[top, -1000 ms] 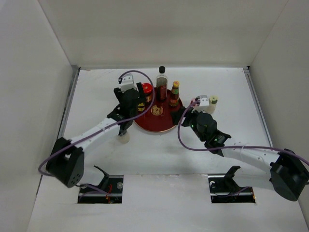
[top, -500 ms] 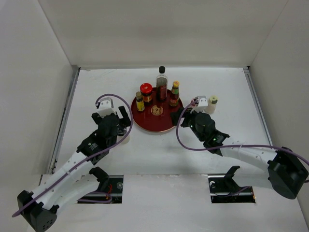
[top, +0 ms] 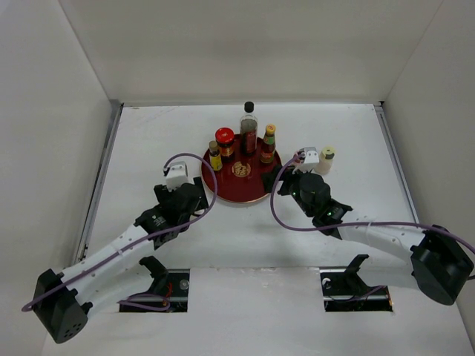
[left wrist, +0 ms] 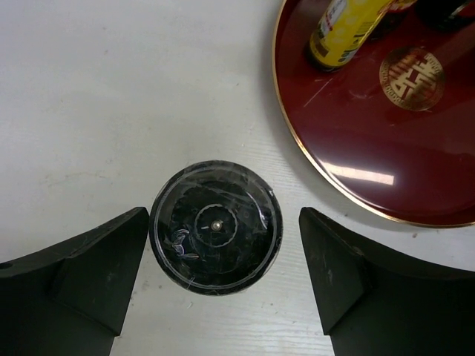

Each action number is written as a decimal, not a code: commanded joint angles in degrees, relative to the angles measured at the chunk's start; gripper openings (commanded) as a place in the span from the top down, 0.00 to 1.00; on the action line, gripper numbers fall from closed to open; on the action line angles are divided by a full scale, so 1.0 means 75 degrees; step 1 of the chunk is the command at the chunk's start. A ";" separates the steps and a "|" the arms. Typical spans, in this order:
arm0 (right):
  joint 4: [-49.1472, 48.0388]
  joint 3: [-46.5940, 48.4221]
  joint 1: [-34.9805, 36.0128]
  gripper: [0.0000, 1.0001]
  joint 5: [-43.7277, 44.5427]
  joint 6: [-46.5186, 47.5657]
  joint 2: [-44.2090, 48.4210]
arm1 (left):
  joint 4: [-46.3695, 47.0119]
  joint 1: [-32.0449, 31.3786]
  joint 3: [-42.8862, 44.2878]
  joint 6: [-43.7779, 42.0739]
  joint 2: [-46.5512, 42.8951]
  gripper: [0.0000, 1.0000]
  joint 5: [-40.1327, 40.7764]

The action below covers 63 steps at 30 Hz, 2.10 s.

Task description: Organize the condiment bottles

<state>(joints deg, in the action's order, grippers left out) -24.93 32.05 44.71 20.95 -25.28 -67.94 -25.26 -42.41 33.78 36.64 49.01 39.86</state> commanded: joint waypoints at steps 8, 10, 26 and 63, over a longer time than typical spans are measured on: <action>-0.0403 0.0097 -0.0014 0.00 -0.0051 0.0019 0.0129 | 0.0508 0.0013 0.0019 0.0060 0.0368 0.52 0.0638; -0.0414 0.0097 -0.0014 0.00 -0.0051 0.0019 0.0118 | 0.0403 -0.0046 0.0229 -0.0010 0.0227 0.56 0.0674; -0.0415 0.0051 -0.0026 0.00 -0.0063 -0.0016 0.0176 | 0.3014 -0.0410 0.2186 -0.1486 0.2298 0.57 0.0265; 0.0181 0.0260 -0.0471 0.08 0.1916 0.0335 0.0200 | 0.6378 0.0469 -0.0014 -0.1569 0.2010 0.09 -0.0849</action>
<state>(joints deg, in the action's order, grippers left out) -25.06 31.20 41.98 30.28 -23.53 -66.37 14.92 -40.40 36.69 24.80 70.98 34.06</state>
